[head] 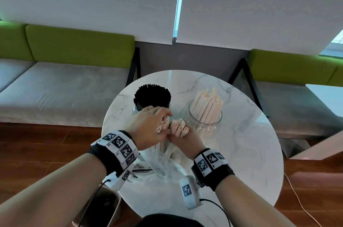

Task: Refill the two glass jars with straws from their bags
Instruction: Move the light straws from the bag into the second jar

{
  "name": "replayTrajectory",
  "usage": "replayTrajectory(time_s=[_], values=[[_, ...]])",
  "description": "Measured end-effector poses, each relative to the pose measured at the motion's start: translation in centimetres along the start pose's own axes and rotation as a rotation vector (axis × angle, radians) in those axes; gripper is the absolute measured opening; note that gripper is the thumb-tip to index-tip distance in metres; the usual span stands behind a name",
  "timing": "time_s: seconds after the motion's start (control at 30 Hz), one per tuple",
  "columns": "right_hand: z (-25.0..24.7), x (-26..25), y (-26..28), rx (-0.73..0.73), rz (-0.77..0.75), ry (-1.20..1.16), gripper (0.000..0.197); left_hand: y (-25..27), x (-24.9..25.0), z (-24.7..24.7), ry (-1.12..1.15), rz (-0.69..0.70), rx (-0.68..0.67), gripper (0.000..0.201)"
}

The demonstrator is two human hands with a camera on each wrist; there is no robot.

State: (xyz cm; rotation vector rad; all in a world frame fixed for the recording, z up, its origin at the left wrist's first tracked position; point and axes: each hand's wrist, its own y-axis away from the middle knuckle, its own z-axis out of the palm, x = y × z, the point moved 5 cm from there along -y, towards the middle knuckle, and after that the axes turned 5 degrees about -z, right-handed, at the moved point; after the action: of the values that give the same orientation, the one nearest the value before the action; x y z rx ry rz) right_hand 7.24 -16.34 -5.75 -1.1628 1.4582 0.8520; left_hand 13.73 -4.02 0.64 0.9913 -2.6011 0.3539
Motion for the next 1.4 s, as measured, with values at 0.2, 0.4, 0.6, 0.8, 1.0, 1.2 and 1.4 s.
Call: replayTrajectory(time_s=[0.2,0.4,0.6,0.8,1.0,1.2,1.4], values=[[0.8,-0.6,0.1,-0.006,-0.01,0.029,0.04,-0.1,-0.2,-0.1,0.021,-0.012,0.019,0.043],[0.3,-1.1,0.5,0.088,-0.041,0.04,0.027,0.0,-0.1,0.1,0.023,-0.02,0.018,0.041],[0.2,-1.8,1.0,0.138,-0.08,-0.006,0.027,0.2,0.0,0.0,-0.015,-0.01,0.036,0.032],[0.9,-1.7,1.1,0.154,-0.035,0.009,0.023,0.4,-0.3,0.0,0.003,-0.025,0.051,0.033],[-0.5,-3.1,2.3,0.244,-0.123,0.007,0.024,0.9,-0.7,0.0,-0.02,-0.007,0.055,0.027],[-0.9,-2.7,2.7,0.263,-0.121,-0.016,0.023,1.1,-0.5,0.2,-0.033,0.009,0.06,0.017],[-0.3,-1.7,1.7,0.171,-0.085,-0.111,0.025,0.8,-0.5,0.8,-0.034,0.023,0.061,0.016]])
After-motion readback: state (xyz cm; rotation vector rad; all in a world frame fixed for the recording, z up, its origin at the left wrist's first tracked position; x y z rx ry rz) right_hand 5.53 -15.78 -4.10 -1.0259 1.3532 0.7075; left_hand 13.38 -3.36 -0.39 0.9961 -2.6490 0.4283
